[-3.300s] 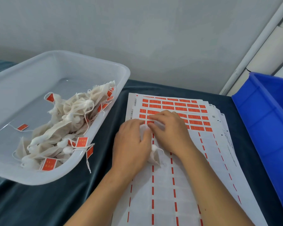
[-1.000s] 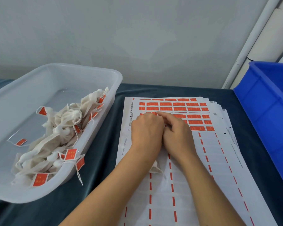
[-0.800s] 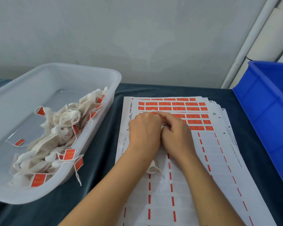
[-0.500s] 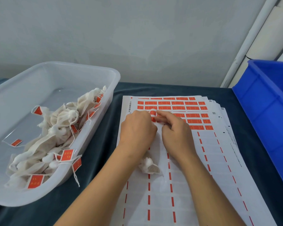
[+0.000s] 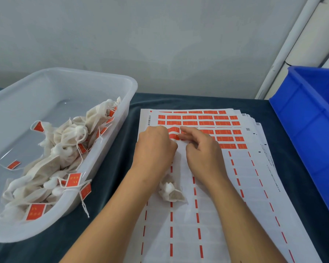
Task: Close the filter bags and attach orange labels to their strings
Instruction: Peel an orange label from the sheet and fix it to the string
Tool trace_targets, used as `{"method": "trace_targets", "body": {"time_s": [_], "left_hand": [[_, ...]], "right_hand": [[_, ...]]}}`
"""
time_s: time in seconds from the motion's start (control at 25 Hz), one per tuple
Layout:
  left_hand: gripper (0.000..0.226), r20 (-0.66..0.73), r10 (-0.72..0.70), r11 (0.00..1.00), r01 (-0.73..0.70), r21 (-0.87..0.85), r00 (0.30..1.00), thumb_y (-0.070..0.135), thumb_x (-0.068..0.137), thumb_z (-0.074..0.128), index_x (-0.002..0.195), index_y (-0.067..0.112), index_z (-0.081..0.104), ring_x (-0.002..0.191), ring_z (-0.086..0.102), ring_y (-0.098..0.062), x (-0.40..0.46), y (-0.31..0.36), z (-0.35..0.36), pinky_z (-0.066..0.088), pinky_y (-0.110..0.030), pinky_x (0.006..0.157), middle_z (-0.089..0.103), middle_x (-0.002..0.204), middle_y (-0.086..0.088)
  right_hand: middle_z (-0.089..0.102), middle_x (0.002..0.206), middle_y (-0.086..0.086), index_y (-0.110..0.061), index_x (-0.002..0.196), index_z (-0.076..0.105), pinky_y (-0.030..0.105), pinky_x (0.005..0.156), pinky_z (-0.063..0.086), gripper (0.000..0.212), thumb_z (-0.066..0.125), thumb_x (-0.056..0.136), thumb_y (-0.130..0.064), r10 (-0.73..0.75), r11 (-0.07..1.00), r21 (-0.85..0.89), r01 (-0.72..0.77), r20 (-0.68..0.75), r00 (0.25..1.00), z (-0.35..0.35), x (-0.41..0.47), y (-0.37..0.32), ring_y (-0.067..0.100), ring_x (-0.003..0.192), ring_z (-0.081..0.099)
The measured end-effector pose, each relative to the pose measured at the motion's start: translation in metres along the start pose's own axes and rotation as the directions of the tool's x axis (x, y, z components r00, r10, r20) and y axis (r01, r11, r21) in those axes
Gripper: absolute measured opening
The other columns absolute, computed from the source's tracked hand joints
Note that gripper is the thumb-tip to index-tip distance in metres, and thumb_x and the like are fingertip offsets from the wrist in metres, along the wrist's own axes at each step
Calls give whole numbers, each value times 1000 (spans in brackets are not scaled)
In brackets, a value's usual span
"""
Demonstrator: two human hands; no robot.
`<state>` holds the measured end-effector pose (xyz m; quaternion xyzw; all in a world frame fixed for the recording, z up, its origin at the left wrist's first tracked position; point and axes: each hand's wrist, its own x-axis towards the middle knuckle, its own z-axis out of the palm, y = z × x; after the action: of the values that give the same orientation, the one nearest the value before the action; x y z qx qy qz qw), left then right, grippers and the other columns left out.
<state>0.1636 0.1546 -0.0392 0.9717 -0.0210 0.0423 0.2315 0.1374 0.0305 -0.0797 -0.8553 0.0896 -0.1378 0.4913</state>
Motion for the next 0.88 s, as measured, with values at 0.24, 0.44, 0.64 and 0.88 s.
{"method": "trace_targets", "body": {"time_s": [0.24,0.44,0.64,0.88], "left_hand": [[35,-86,-76,972,55,-227,993,25,96,67,63,17,60,43,58,-9,5,-16,-24,35,-10,37,56,53,5],[24,-209,-118,952,50,-303,971,28,98,69,74,24,63,58,64,-12,-2,-14,-35,42,-14,50,64,66,6],[19,-361,42,889,-200,-412,931,33,100,66,83,39,59,85,64,6,-21,-11,-47,46,-2,60,65,74,17],[5,-244,56,775,-196,-601,968,51,92,58,90,49,61,89,67,8,-56,-26,-28,48,-1,70,66,93,36]], "right_hand": [[67,130,-20,-41,132,65,22,94,49,32,58,104,-26,-6,1000,-9,6,1,1000,1,0,2,4,112,63],[66,128,-23,-42,130,66,21,92,50,29,59,104,-30,-5,1000,-7,5,5,1000,2,-1,3,4,110,63],[66,114,-34,-43,117,70,8,78,48,19,60,103,-34,-5,997,75,7,-24,1000,0,-2,0,-5,100,65],[71,83,-22,-33,91,73,9,55,47,23,57,104,-23,46,992,122,-26,-159,986,-23,2,-22,-10,78,65]]}}
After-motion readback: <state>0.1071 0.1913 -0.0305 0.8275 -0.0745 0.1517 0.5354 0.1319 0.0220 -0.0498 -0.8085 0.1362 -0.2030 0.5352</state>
